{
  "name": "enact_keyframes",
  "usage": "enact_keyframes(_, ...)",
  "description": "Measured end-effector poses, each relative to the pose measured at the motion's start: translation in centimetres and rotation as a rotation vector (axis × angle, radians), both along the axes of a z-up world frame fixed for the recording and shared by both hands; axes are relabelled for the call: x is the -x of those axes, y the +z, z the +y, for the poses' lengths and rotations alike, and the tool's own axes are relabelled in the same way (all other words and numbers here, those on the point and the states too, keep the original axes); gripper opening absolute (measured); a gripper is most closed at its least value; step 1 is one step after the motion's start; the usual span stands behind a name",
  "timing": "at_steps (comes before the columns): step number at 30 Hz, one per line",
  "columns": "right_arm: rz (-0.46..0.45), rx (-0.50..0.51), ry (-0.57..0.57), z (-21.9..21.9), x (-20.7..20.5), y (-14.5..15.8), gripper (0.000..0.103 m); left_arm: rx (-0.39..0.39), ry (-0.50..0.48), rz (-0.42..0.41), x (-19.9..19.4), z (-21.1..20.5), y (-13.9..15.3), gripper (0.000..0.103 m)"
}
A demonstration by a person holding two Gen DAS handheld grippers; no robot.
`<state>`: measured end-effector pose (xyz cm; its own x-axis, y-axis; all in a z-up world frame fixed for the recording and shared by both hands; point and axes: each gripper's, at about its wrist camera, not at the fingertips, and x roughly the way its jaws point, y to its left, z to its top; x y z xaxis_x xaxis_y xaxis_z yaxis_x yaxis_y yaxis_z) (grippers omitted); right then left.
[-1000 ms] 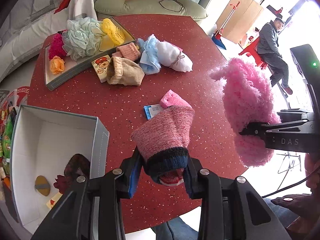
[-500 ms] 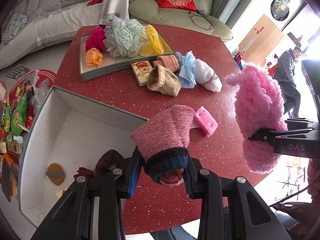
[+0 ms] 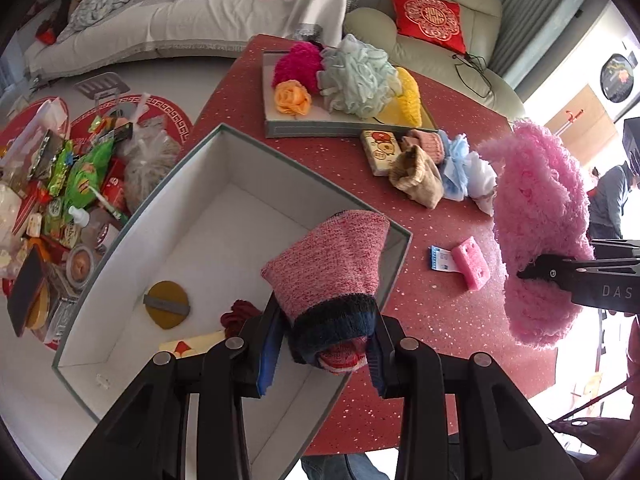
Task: Organize soft objects
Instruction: 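Lift and carry the sock and pink plush with both tools over the white box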
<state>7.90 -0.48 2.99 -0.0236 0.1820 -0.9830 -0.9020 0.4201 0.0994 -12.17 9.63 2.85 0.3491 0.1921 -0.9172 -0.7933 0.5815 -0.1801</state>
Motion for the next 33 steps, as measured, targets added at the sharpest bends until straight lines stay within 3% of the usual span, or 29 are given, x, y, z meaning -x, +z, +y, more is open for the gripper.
enact_keyframes(16, 0.042, 0.002, 0.307, 8.3, 9.3, -0.1, 0.045, -0.002, 0.298, 0.085, 9.6, 1.6, -1.4, 0.038)
enact_keyframes(25, 0.063, 0.022, 0.444, 12.1, 14.7, -1.0, 0.045, 0.045, 0.381, 0.11, 12.9, 1.3, -3.1, 0.038)
enact_keyframes(33, -0.019, 0.02, 0.541, 13.9, 16.6, -1.0, 0.045, 0.077, 0.407, 0.104, 13.5, 1.5, -4.2, 0.038)
